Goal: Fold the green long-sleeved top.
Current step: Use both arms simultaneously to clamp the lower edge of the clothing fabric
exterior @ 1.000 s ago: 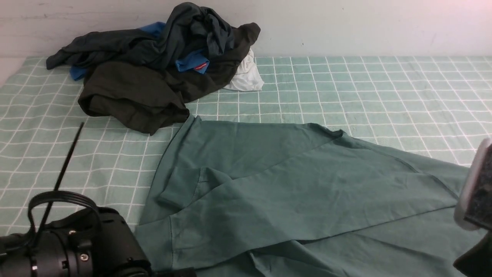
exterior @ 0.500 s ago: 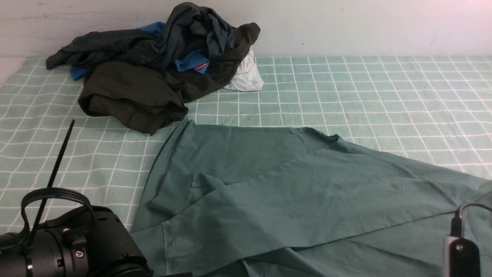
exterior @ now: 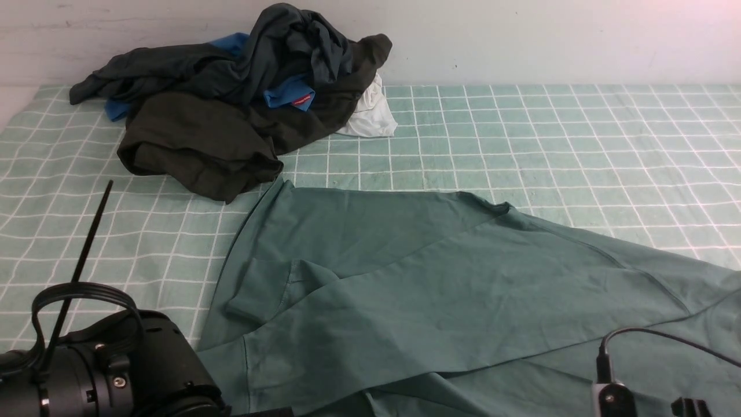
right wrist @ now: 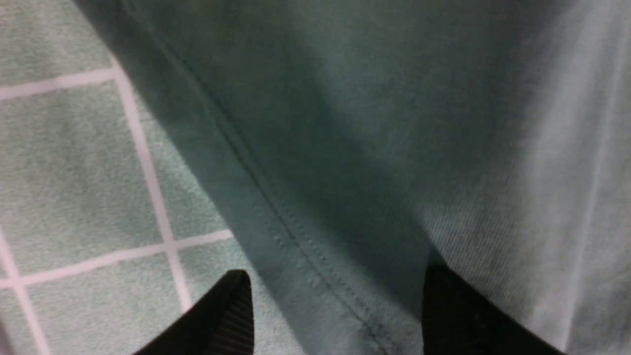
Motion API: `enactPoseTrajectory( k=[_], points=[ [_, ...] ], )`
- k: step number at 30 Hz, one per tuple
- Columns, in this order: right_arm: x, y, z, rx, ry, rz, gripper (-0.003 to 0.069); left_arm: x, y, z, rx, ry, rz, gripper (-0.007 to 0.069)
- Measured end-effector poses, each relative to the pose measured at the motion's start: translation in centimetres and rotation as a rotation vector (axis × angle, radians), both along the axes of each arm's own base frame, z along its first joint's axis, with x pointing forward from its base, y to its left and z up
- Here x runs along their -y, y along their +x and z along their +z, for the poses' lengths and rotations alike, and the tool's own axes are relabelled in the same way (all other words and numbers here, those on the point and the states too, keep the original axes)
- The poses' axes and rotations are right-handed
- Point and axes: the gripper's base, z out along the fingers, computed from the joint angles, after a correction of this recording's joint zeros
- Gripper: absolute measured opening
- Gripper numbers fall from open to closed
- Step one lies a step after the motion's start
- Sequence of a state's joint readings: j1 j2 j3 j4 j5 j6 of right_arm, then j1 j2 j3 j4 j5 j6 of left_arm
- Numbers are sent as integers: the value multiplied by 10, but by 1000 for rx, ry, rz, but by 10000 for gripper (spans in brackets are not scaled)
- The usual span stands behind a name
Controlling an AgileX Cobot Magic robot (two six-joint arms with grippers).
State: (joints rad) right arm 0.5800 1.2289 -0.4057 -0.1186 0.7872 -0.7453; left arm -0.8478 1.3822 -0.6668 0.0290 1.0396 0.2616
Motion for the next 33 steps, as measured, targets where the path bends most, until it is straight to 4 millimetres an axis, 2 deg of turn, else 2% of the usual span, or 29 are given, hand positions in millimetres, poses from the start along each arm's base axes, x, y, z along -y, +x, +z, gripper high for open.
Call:
enactPoseTrajectory(
  k=[6, 12, 18, 20, 24, 27, 29, 33],
  points=[
    [0, 4, -7, -12, -49, 55, 383, 0, 0, 0, -1, 1, 0, 6],
    [3, 3, -8, -7, -72, 92, 264, 0, 0, 0, -1, 0, 0, 6],
    [3, 5, -8, 10, -80, 112, 58, 0, 0, 0, -2, -1, 2, 6],
    [3, 5, -8, 14, -80, 114, 26, 0, 0, 0, -2, -1, 2, 6],
    [5, 3, -2, 24, -80, 110, 16, 0, 0, 0, -1, 1, 0, 6],
    [5, 5, 16, 39, -87, 92, 17, 0, 1, 1, 4, 5, -2, 6],
    [3, 12, 44, 70, -83, 64, 15, 1, 6, 9, 20, 20, -4, 7],
    [3, 33, 85, 120, -42, 0, 15, 1, 35, 37, 107, -7, 55, 13]
  ],
)
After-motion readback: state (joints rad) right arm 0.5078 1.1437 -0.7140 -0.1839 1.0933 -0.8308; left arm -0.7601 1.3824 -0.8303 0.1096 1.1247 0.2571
